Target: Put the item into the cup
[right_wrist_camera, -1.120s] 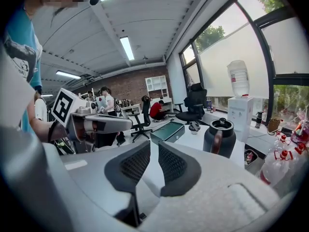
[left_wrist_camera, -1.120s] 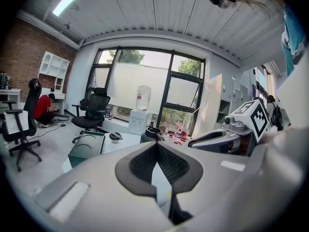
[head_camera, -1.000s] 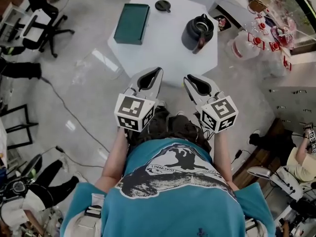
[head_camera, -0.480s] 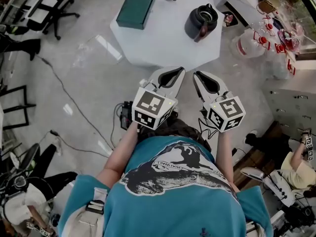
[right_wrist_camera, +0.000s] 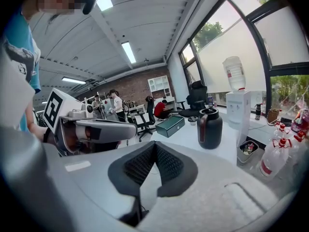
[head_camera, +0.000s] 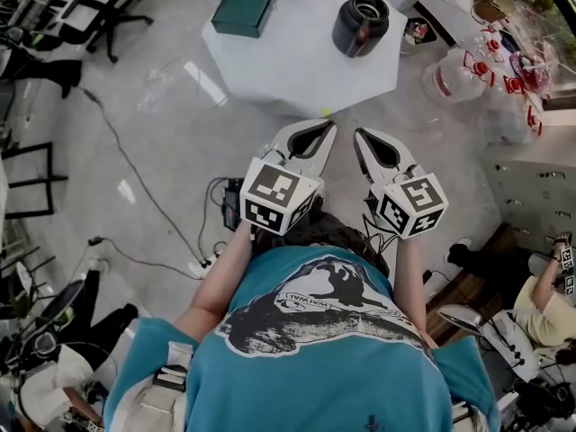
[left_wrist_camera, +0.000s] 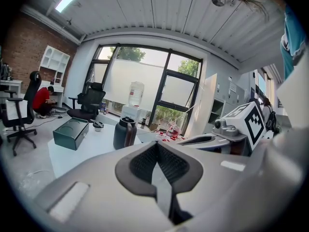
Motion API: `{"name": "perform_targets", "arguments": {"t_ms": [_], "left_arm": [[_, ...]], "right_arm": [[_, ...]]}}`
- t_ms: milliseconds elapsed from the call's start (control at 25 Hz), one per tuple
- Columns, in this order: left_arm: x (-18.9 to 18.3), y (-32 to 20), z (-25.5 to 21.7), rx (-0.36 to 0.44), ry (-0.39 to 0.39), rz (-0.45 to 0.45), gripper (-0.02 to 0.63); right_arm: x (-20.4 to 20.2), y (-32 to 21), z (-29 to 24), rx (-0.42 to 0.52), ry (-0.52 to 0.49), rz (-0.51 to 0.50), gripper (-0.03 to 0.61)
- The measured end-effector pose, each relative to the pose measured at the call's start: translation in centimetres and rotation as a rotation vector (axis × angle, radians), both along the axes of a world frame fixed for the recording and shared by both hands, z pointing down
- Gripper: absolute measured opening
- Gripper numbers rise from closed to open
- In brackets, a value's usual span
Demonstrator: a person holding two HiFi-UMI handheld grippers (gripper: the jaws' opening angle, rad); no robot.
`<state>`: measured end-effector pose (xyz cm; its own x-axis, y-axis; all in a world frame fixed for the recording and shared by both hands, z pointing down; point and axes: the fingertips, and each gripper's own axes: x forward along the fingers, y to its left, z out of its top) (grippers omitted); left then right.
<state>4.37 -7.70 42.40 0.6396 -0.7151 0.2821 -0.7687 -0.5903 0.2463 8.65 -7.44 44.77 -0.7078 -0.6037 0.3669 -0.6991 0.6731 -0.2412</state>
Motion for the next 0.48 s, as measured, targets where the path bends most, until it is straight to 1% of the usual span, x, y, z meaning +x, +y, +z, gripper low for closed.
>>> {"name": "perform_targets", "arguments": {"t_ms": [480], "left_arm": [[2.3, 2.7, 0.0, 0.023, -0.032, -0.010, 0.018]], "right_arm": [[1.9, 2.9, -0.5, 0.048, -0.023, -0.026, 0.000]]}}
